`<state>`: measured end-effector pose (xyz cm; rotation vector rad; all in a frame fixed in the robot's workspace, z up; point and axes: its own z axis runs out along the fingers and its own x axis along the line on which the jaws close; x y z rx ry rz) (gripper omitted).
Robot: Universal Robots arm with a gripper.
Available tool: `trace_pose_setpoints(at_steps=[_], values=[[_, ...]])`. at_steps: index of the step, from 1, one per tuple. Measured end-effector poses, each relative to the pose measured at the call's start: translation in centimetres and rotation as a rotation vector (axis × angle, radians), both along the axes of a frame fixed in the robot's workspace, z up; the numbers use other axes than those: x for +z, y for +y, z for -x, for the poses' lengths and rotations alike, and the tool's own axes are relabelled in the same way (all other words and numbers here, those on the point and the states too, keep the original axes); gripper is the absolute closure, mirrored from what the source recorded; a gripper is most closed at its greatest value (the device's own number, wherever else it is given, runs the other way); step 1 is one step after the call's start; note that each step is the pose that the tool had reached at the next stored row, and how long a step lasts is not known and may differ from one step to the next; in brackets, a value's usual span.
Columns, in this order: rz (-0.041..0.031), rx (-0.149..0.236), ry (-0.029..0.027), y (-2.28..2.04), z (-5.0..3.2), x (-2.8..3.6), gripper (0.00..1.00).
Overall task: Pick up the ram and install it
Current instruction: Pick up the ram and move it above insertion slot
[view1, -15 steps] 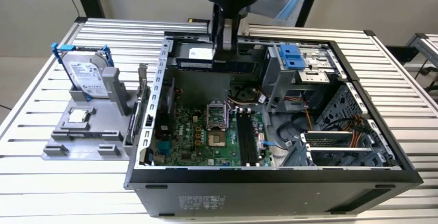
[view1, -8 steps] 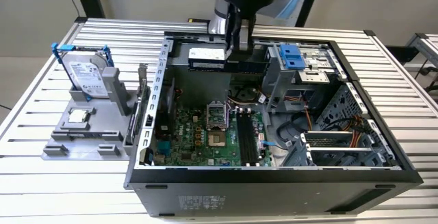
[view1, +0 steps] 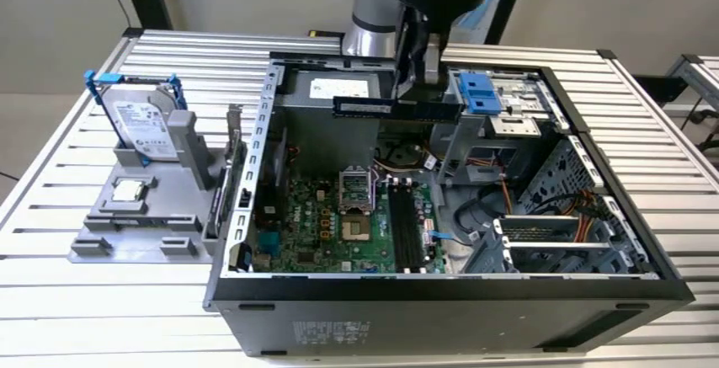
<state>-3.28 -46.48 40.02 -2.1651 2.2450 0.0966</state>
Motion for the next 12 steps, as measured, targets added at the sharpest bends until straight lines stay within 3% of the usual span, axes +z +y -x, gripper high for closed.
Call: trace_pose_setpoints(at_steps=[12], values=[[-0.0001,0.0,0.0,0.0,-3.38,0.0,1.0]])
